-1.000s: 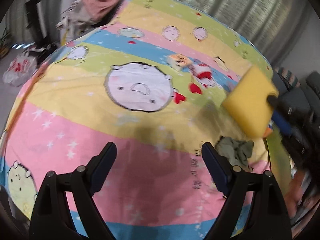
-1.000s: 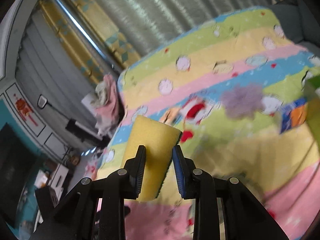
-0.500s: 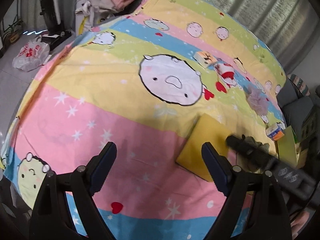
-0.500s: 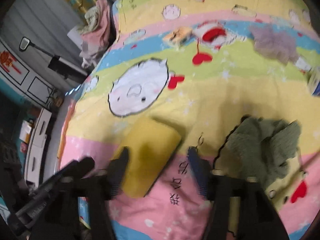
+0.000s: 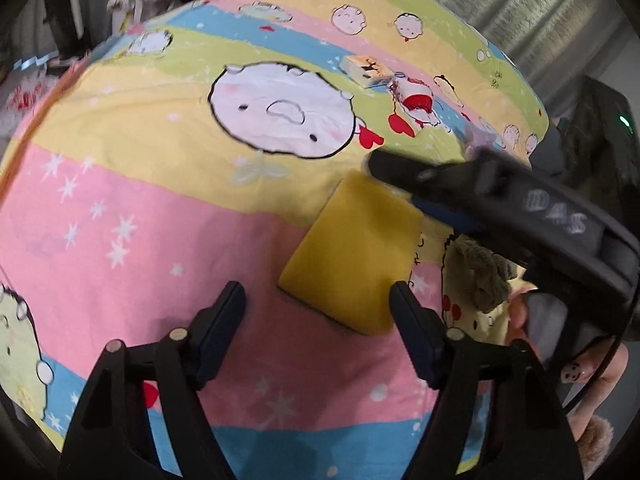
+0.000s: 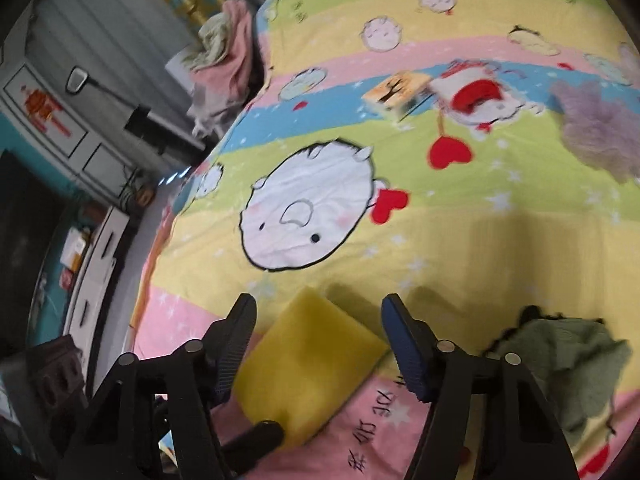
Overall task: Organize soft objects
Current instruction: 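Grasp the yellow sponge with the right gripper and lift it, then carry the yellow sponge in the right gripper into the box and release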
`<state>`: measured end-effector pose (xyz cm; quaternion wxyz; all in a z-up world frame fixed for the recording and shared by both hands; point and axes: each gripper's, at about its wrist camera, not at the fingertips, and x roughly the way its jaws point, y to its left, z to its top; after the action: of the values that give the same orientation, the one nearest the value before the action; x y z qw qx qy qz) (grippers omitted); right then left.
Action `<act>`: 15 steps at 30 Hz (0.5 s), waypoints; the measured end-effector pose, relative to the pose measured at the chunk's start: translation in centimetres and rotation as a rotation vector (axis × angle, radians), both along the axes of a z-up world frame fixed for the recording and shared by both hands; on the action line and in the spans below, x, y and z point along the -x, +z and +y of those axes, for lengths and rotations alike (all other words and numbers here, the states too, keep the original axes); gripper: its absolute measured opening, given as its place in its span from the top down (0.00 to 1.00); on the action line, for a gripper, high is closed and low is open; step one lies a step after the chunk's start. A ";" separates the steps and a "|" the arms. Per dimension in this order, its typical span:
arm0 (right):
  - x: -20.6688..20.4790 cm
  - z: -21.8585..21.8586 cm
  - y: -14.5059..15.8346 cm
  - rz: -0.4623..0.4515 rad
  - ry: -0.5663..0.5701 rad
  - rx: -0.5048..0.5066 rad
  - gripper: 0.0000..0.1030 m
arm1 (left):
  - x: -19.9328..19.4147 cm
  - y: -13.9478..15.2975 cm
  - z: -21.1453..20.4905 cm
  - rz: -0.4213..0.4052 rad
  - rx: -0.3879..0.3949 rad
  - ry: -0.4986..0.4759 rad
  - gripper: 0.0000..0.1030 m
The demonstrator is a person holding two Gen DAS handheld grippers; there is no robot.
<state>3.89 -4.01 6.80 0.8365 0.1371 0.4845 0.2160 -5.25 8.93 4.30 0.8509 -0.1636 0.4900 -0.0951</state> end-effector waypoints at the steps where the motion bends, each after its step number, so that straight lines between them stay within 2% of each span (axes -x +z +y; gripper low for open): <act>1: -0.1 0.3 -0.4 0.009 0.015 -0.002 0.41 | 0.0 0.0 -0.1 -0.004 0.005 -0.003 0.37; 3: -0.4 0.9 -1.6 0.041 0.027 0.034 0.43 | -0.1 0.0 -0.3 -0.016 0.023 -0.015 0.50; 5: -0.3 1.0 -2.2 0.043 0.025 0.050 0.44 | -0.2 0.0 -0.6 -0.021 0.006 -0.018 0.49; 8: 0.1 0.7 -2.1 0.035 0.024 0.034 0.48 | -0.3 0.3 -0.5 -0.042 0.004 -0.002 0.53; 12: 0.9 -0.4 -1.2 0.032 0.007 -0.010 0.48 | 0.5 2.2 -0.6 -0.132 -0.013 -0.004 0.53; 15: 2.2 -0.9 0.7 -0.032 0.002 -0.028 0.48 | 1.2 4.0 -1.0 -0.207 0.009 -0.014 0.53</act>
<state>1.70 -4.87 7.46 0.8421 0.1448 0.4680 0.2257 -6.47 7.94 8.33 0.8955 -0.1533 0.4003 -0.1197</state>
